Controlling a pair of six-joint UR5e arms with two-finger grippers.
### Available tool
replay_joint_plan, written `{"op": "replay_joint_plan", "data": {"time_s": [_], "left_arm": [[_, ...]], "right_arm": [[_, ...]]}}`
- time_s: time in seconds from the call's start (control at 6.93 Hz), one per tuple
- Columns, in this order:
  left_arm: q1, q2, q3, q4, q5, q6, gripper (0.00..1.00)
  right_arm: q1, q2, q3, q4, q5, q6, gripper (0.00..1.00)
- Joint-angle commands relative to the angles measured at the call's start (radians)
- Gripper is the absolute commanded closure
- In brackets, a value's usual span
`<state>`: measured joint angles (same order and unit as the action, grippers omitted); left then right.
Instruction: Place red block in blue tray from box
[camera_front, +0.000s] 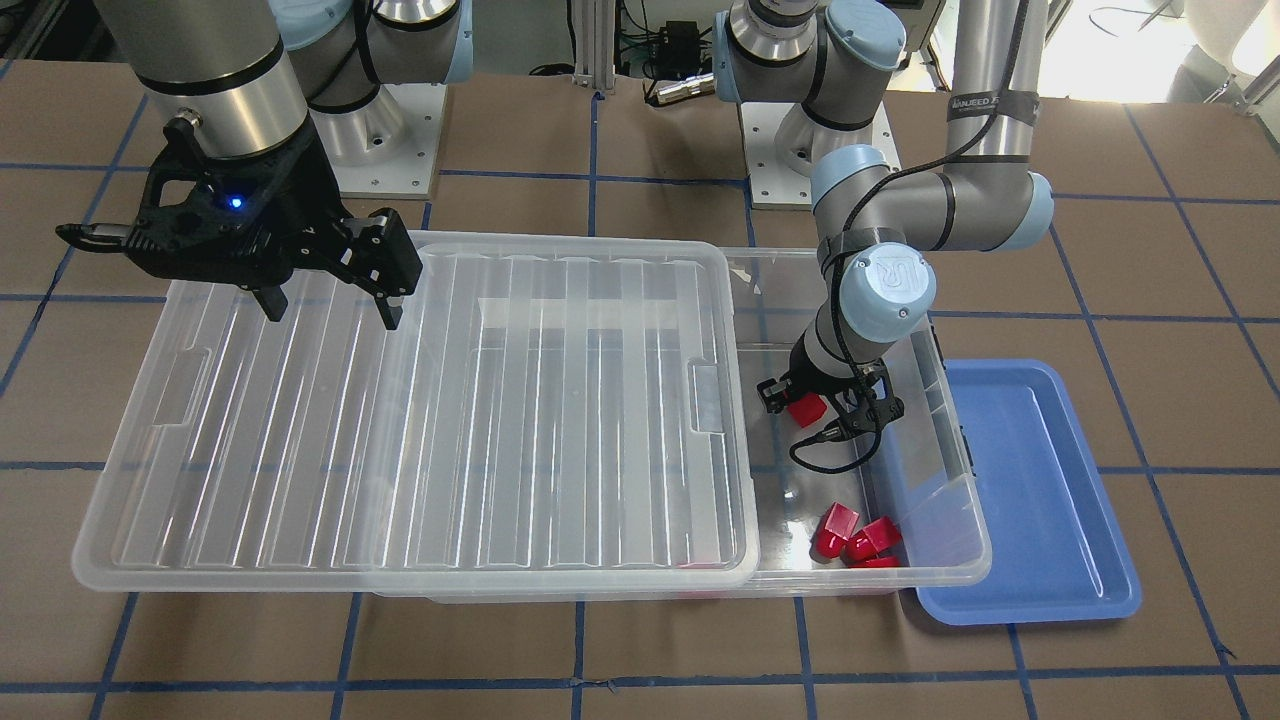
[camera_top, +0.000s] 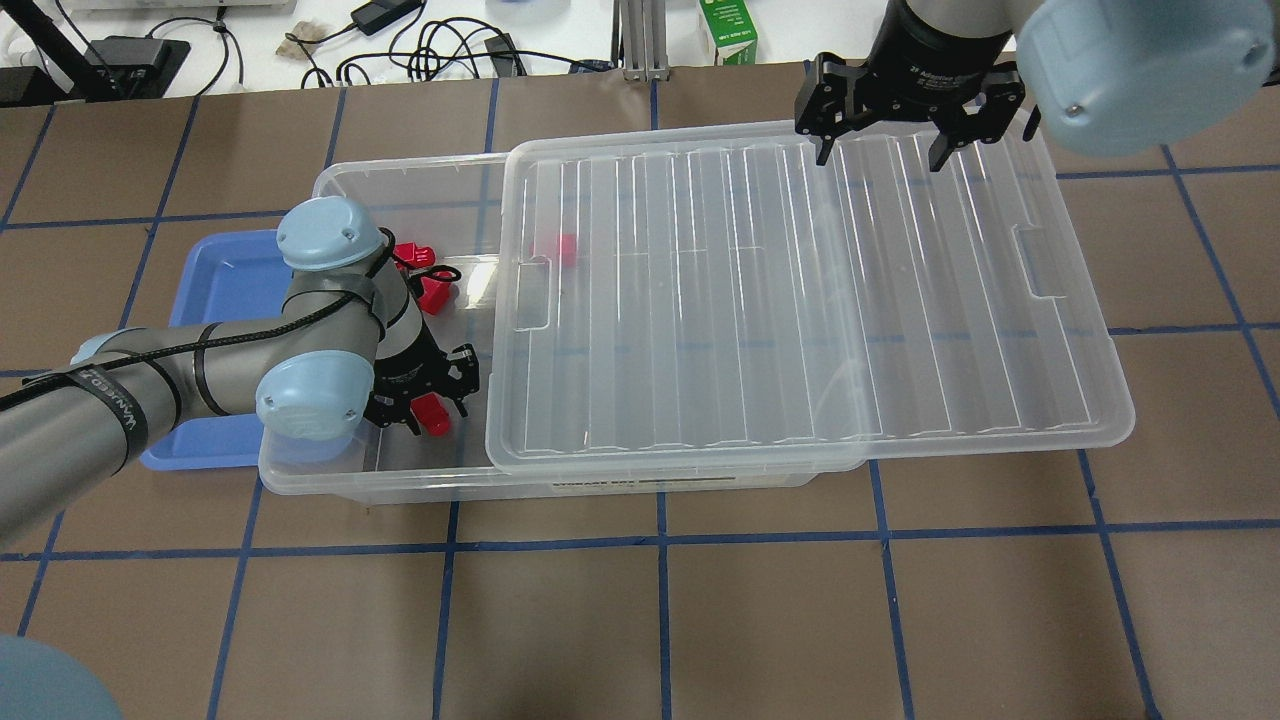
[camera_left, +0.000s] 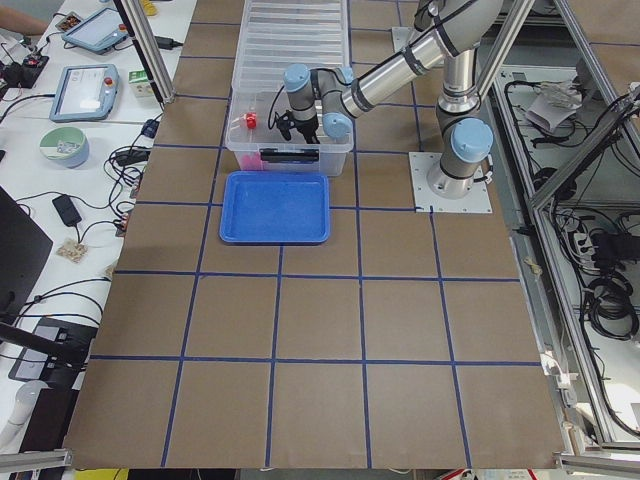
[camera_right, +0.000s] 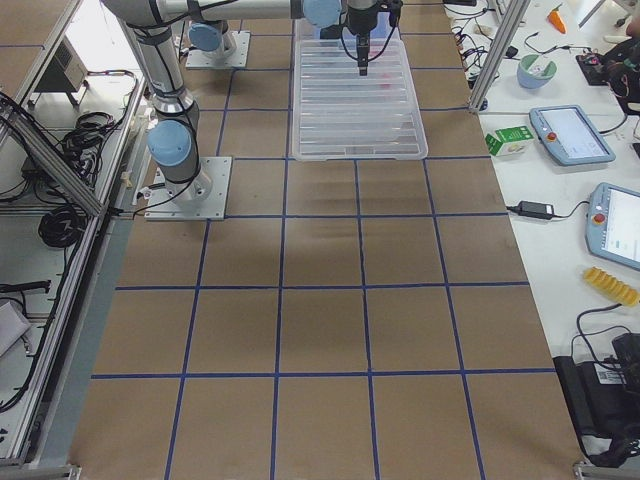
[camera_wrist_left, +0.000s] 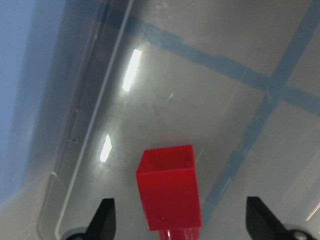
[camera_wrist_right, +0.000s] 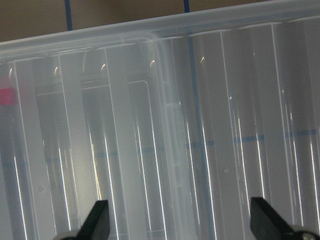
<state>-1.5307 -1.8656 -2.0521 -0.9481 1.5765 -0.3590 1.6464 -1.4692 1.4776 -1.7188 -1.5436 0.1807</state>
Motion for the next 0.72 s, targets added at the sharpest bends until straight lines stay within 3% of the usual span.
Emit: {"op": "replay_joint_plan", "data": {"time_s": [0.0,0.29,0.58], "left_arm": [[-0.002,0.005,0.013,0.005,-0.006,0.011,1.0],[0.001,0.035,0.094,-0.035,-0.001,0.067,1.0],[0.006,0.106,0.234,-0.287,0.003,0.138,1.0]], "right_arm": [[-0.003,0.021,-0.054,0.071,0.004,-0.003,0.0],[-0.003,0.033,-0.065,0.08,-0.018,-0.004,0.0],[0.0,0.032,-0.065,0.08,-0.016,-0.004,0.0]]}}
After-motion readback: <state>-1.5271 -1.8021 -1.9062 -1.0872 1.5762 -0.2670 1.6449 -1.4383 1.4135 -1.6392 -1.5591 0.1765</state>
